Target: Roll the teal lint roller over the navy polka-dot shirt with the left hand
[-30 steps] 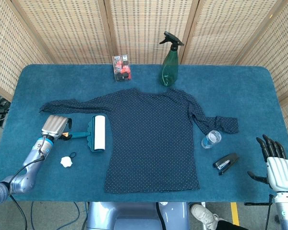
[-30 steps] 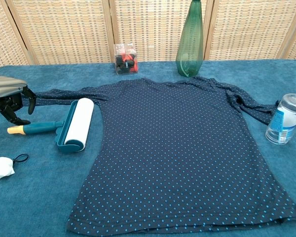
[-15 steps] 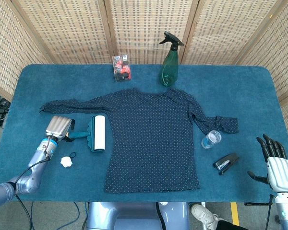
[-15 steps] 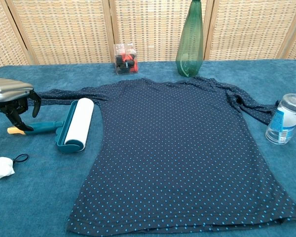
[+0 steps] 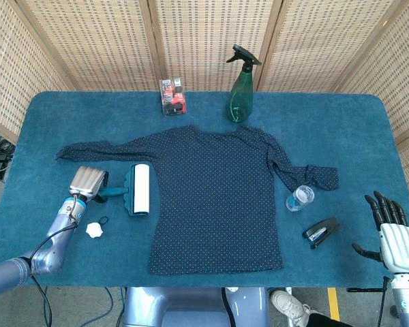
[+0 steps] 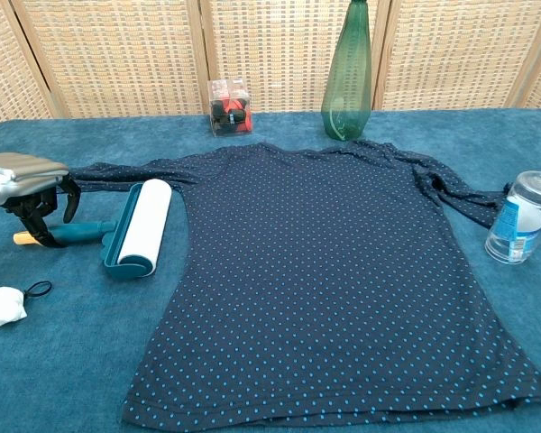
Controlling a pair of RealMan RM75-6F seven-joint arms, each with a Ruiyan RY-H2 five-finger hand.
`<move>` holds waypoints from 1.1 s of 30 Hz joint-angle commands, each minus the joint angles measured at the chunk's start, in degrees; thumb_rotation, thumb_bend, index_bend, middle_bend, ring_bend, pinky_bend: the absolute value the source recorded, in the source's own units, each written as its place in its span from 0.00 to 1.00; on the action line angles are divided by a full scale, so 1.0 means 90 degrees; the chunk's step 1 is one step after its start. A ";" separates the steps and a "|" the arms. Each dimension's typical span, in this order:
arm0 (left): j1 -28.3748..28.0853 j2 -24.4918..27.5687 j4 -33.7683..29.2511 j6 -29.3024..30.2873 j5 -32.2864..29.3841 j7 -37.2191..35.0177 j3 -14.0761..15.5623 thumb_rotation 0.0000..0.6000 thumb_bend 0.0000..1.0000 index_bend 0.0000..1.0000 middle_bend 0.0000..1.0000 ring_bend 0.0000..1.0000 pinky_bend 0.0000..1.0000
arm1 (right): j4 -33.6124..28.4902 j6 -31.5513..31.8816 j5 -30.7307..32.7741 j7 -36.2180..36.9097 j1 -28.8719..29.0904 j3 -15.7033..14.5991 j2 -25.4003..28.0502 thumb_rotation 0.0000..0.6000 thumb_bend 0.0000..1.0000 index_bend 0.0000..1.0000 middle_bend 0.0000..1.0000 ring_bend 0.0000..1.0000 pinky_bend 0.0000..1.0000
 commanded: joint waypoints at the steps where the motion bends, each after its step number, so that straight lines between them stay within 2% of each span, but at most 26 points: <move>1: -0.0028 -0.0091 0.0096 -0.0036 -0.0081 0.0057 0.0037 1.00 0.21 0.54 0.89 0.75 0.66 | 0.0005 0.0019 -0.0020 0.0003 -0.0002 0.0000 -0.0003 1.00 0.04 0.00 0.00 0.00 0.00; 5: -0.0055 -0.0178 0.0218 -0.0055 -0.0160 0.0128 0.0073 1.00 0.21 0.54 0.89 0.75 0.66 | 0.0021 0.0038 -0.0042 0.0016 -0.0005 -0.0002 -0.0011 1.00 0.04 0.00 0.00 0.00 0.00; 6: -0.0060 -0.0195 0.0244 -0.0062 -0.0179 0.0147 0.0084 1.00 0.24 0.55 0.89 0.75 0.66 | 0.0020 0.0042 -0.0048 0.0021 -0.0004 -0.0001 -0.0012 1.00 0.04 0.00 0.00 0.00 0.00; 7: -0.0063 -0.0216 0.0264 -0.0067 -0.0202 0.0155 0.0089 1.00 0.27 0.55 0.89 0.75 0.66 | 0.0024 0.0046 -0.0051 0.0022 -0.0006 -0.0001 -0.0014 1.00 0.04 0.00 0.00 0.00 0.00; 9: -0.0065 -0.0233 0.0280 -0.0073 -0.0223 0.0158 0.0095 1.00 0.43 0.57 0.89 0.75 0.66 | 0.0028 0.0048 -0.0054 0.0023 -0.0006 -0.0003 -0.0016 1.00 0.04 0.00 0.00 0.00 0.00; 11: -0.0070 -0.0251 0.0299 -0.0083 -0.0247 0.0165 0.0101 1.00 0.55 0.58 0.89 0.75 0.66 | 0.0028 0.0047 -0.0057 0.0025 -0.0004 -0.0003 -0.0018 1.00 0.04 0.00 0.00 0.00 0.00; 15: -0.0080 -0.0280 0.0325 -0.0073 -0.0299 0.0222 0.0124 1.00 0.66 0.66 0.89 0.75 0.66 | 0.0020 0.0057 -0.0066 0.0027 -0.0008 -0.0005 -0.0014 1.00 0.04 0.00 0.00 0.00 0.00; 18: -0.0067 -0.0277 0.0288 0.0006 -0.0230 0.0184 0.0118 1.00 0.68 0.77 0.89 0.75 0.66 | 0.0018 0.0074 -0.0073 0.0036 -0.0013 -0.0002 -0.0009 1.00 0.04 0.00 0.00 0.00 0.00; 20: -0.0056 -0.0231 0.0217 0.0100 -0.0104 0.0137 0.0113 1.00 0.67 0.79 0.89 0.75 0.66 | 0.0016 0.0072 -0.0069 0.0041 -0.0014 -0.0001 -0.0005 1.00 0.04 0.00 0.00 0.00 0.00; 27: -0.0150 0.0139 -0.0274 0.0387 0.0229 0.0326 0.0082 1.00 0.63 0.82 0.89 0.75 0.66 | 0.0011 0.0069 -0.0055 0.0045 -0.0016 0.0005 0.0007 1.00 0.04 0.00 0.00 0.00 0.00; 33: -0.0369 0.0564 -0.0972 0.0441 -0.0093 0.0837 -0.0041 1.00 0.62 0.83 0.89 0.75 0.66 | 0.0028 0.0056 -0.0030 0.0071 -0.0012 0.0019 0.0011 1.00 0.04 0.00 0.00 0.00 0.00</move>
